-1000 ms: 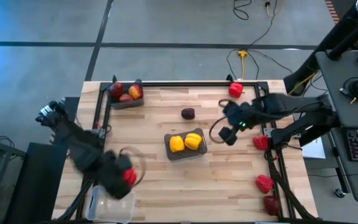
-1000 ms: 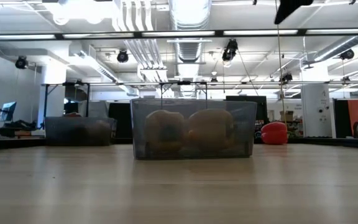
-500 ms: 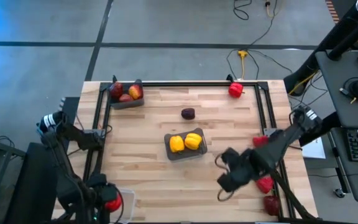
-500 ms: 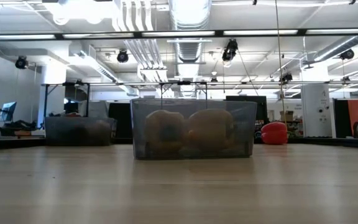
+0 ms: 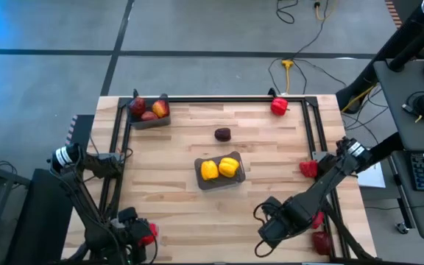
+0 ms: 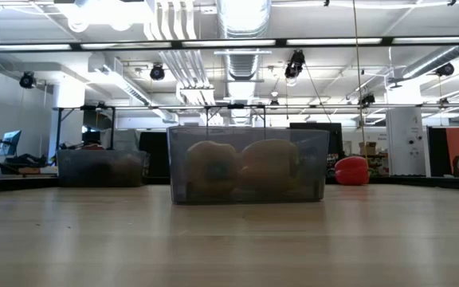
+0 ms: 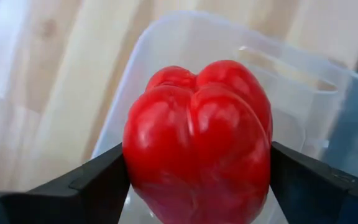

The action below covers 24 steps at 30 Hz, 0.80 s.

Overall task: Sort produce into baskets
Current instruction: Put the middle left red bell pepper into the transparent bin, then put the bottom apple into the top black bin

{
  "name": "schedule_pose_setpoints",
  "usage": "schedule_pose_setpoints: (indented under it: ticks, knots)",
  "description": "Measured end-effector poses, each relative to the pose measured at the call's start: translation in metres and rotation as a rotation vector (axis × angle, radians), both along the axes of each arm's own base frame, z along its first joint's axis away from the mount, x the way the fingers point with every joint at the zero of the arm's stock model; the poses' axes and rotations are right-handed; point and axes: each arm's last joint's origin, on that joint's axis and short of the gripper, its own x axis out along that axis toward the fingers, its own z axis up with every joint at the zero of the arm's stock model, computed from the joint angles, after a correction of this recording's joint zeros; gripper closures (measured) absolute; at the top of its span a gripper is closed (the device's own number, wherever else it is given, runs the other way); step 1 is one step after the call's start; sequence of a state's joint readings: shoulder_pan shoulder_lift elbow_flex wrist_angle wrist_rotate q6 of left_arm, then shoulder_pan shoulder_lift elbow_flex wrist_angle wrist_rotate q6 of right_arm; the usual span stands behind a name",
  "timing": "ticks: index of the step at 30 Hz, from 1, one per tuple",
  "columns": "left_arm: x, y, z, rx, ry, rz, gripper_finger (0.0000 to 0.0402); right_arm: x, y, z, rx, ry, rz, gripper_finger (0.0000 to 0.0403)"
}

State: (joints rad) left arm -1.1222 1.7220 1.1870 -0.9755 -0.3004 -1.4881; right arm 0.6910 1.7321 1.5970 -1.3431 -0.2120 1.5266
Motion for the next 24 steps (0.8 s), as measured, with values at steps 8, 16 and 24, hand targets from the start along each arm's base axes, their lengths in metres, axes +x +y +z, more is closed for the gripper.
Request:
schedule_pose_setpoints:
  ticks: [8,16,24]
  knots:
    - [0.013,0.007,-0.003,0.040,0.013,0.088,0.0028,-0.004,0.014,-0.033,0.178,0.365,0.089,0.0004]
    - [0.014,-0.003,0.023,0.017,0.010,0.010,0.0020,-0.031,0.032,-0.066,0.226,0.551,0.159,0.0003]
    - [0.018,-0.019,0.070,0.012,-0.122,-0.172,0.0020,-0.057,0.048,-0.092,0.235,0.575,0.154,0.0003]
